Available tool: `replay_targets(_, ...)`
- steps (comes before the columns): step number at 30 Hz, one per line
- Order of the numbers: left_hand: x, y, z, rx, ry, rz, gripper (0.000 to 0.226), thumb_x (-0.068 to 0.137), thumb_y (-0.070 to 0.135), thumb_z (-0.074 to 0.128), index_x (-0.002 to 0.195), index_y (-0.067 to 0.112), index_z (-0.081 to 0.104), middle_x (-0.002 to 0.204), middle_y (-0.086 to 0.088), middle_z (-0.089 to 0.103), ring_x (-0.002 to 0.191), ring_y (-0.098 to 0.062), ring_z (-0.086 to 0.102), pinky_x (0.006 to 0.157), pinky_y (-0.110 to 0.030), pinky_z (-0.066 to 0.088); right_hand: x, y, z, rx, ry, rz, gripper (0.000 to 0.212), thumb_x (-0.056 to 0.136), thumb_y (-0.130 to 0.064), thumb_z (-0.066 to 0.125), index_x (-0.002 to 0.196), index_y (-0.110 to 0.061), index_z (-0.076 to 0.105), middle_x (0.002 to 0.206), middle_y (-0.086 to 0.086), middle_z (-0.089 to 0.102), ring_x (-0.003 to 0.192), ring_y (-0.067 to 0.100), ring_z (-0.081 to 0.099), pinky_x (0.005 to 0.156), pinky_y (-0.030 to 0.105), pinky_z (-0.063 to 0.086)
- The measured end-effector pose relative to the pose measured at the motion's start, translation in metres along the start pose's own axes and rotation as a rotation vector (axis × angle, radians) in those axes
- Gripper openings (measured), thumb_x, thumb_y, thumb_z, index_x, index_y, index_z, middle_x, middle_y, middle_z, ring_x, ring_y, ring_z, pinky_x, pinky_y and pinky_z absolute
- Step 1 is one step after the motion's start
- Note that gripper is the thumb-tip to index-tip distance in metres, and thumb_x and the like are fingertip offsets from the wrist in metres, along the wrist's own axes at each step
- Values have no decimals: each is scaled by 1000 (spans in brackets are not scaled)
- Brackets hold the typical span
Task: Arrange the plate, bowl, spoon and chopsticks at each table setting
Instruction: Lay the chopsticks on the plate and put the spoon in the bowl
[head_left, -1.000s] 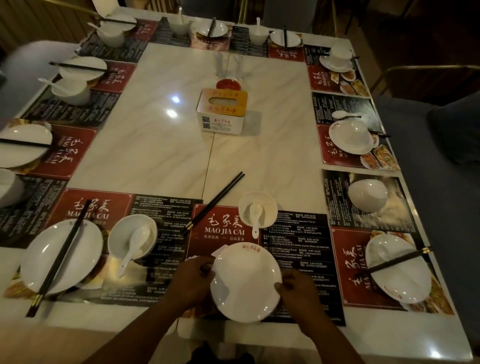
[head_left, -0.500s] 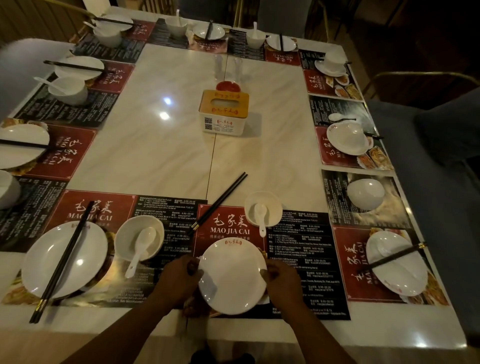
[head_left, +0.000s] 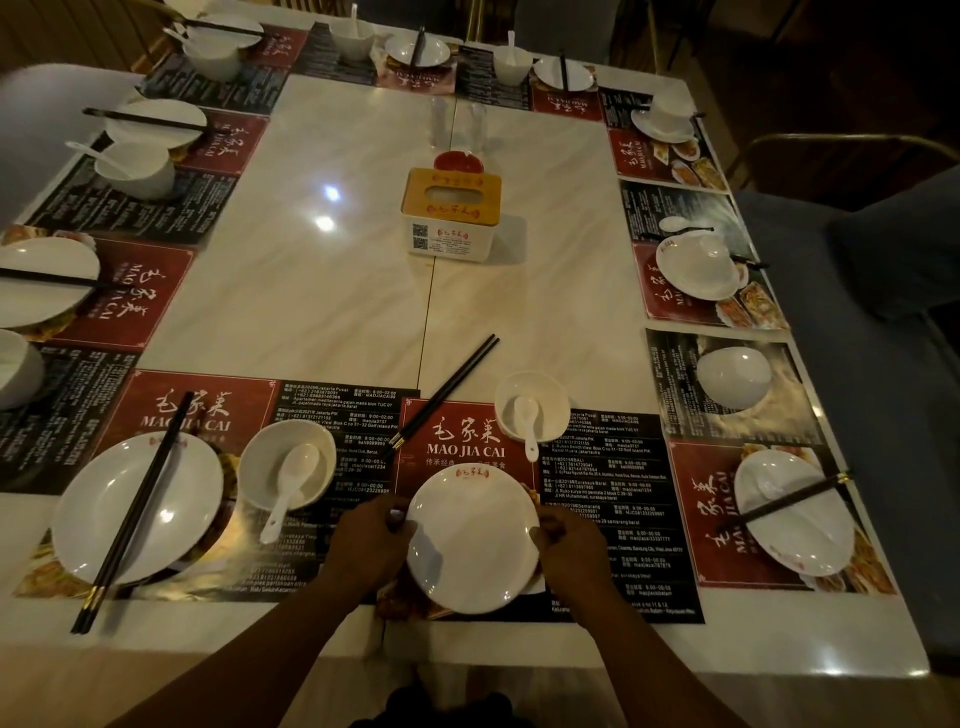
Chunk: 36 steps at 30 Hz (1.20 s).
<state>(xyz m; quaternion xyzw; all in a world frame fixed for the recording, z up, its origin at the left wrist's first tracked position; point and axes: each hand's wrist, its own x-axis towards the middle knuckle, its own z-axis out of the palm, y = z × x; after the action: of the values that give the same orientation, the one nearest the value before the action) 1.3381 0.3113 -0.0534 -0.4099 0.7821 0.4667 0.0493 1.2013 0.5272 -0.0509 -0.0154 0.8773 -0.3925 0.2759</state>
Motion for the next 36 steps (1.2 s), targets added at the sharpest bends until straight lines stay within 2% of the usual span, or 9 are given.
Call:
replay_targets(3,0,-2,0,-30,-5,-25,16,92,22,68,105,32,69,97,13,65,92,-9,61,82,-38,58,2,2,1,9,1,13,29,89,-9,71,114,-22,71,98,-9,70,93,11,65,83,28,53)
replay_targets(7,1,-3,-1,-65,-13,-35,16,92,22,67,104,33,69,94,17,63,91,-9,61,80,-41,59,3,1,2,0,1,16,29,88,-11,72,114,-24,70,98,-10,70,93,10,65,83,32,55)
replay_targets(12,3,-4,0,-49,3,-12,18,93,22,67,108,32,69,96,15,61,87,-1,53,76,-25,48,5,1,2,-3,-11,27,28,89,-12,71,112,-26,69,98,-8,70,91,11,66,80,33,57)
replay_targets(18,4,-4,0,-31,0,-5,19,94,23,67,112,27,69,103,10,65,94,-6,55,78,-24,45,2,-1,0,-1,-19,21,25,88,-11,71,108,-27,69,95,-10,70,89,9,65,79,32,57)
replay_targets(23,3,0,-3,-30,-4,4,18,95,26,64,113,25,68,106,6,68,95,-9,58,78,-23,45,0,-5,-3,2,-41,20,22,89,-15,71,102,-32,66,93,-14,68,86,3,63,63,16,47)
replay_targets(26,9,7,-10,63,23,64,16,93,29,67,109,27,65,96,15,65,85,1,59,68,-14,41,1,-9,-10,23,-18,21,18,89,-20,71,93,-36,65,92,-15,68,84,2,63,62,14,46)
replay_targets(29,29,24,-21,182,123,151,10,92,20,66,97,28,64,84,21,59,75,6,55,65,-10,36,5,-13,-21,31,33,17,18,90,-18,70,87,-35,67,89,-16,68,85,2,63,64,15,44)
replay_targets(32,65,48,-27,245,166,197,8,94,17,62,95,23,68,91,8,65,81,-6,62,72,-20,49,8,-15,-30,30,56,21,21,89,-15,70,85,-35,68,90,-16,68,88,2,63,65,14,43)
replay_targets(36,112,71,-28,364,203,256,13,94,18,61,100,18,73,94,-2,69,78,-12,60,70,-22,46,8,-12,-36,-17,42,7,20,90,-15,69,89,-35,67,94,-17,67,90,-1,61,69,15,43)
